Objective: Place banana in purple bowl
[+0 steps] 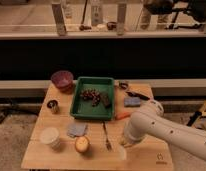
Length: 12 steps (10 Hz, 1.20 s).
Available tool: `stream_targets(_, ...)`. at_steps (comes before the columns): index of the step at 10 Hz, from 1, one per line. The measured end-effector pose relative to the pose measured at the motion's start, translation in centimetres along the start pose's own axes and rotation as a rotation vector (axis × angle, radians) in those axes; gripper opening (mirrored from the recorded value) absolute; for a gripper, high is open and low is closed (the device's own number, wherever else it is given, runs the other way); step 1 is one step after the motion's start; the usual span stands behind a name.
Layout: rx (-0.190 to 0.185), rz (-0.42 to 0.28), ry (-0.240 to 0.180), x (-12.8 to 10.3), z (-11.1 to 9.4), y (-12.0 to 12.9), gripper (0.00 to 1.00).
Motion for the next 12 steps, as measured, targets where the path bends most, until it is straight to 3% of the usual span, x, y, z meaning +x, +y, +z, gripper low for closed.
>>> stream_targets(12, 0.01, 0.072, -0.036, -2.4, 0.6, -1.0, 0.03)
